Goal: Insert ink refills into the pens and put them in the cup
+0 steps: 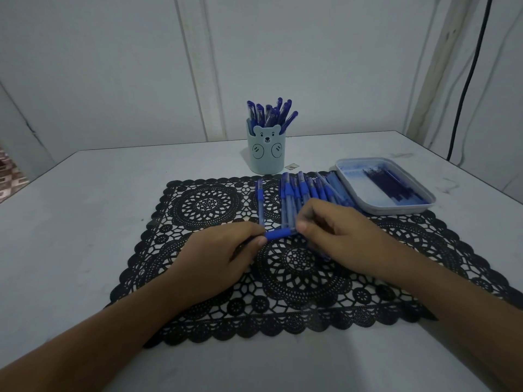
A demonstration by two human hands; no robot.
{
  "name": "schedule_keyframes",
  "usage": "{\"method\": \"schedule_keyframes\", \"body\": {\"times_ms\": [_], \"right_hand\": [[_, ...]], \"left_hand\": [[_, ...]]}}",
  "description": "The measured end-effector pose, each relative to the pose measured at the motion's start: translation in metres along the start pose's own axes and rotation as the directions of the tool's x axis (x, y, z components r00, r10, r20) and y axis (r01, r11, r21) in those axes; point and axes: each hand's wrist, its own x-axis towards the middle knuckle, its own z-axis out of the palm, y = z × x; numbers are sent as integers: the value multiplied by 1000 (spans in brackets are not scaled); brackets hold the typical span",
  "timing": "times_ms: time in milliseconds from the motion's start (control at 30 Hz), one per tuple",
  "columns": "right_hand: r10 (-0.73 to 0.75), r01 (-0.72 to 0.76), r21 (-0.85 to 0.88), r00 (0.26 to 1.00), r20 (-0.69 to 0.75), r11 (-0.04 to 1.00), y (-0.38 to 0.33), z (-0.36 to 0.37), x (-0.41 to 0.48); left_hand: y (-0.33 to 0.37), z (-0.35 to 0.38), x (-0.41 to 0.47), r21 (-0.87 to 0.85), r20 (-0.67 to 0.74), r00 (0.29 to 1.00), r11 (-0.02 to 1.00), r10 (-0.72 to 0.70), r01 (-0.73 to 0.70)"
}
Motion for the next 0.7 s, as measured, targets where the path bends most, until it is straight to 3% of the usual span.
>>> {"method": "schedule_keyframes", "body": {"times_ms": [333, 467, 600, 700], "right_hand": [[40, -52, -169, 996, -74, 984, 6, 0, 3], [36, -34, -461, 999, -3, 887, 12, -11, 2], [29, -14, -502, 999, 23, 865, 11, -12, 0], [38, 41, -591, 992, 121, 806, 12, -13, -3]], "left_hand": [[1, 1, 0, 94, -59, 998, 995, 24, -19], [-1, 1, -1, 99, -70, 997, 995, 12, -5], [-3, 2, -1, 56, -96, 995, 998, -25, 30], [-3, 1, 0, 9, -121, 991, 999, -49, 50]]}}
